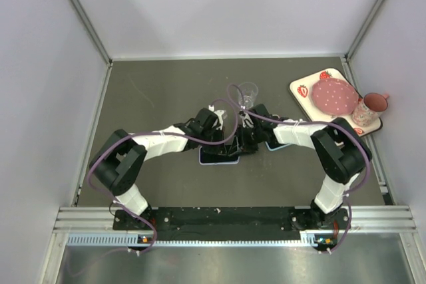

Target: Put the phone into the phone case

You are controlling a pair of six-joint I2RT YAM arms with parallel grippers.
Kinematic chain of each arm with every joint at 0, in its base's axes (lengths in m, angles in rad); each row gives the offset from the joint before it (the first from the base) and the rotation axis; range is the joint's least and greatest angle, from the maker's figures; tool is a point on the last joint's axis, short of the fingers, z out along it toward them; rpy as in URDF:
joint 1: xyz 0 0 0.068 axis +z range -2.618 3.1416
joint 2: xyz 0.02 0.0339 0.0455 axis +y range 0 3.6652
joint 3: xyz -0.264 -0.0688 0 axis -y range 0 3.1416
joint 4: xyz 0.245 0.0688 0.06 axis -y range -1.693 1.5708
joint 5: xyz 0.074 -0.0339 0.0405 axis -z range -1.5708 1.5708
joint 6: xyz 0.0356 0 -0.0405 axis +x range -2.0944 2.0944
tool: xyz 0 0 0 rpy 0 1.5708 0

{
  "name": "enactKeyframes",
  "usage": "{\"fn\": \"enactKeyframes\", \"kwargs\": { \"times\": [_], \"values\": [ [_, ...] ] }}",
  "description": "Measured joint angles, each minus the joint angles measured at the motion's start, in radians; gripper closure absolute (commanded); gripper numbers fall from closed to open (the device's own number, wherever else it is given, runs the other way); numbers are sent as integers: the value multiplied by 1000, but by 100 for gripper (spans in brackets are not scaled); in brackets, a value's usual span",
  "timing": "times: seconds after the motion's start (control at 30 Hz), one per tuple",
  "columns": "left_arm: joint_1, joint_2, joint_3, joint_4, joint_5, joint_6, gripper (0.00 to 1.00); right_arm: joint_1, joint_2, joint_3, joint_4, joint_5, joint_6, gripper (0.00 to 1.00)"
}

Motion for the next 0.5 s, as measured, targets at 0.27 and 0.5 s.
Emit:
{"fn": "enactKeyframes", "kwargs": {
  "times": [0.27, 0.5],
  "values": [
    [0, 18, 6, 6, -5, -18, 100, 39, -51, -1, -31, 108, -33, 52],
    [-1, 24, 5, 19, -11, -23, 100, 50, -72, -2, -50, 146, -58, 51]
  ]
}}
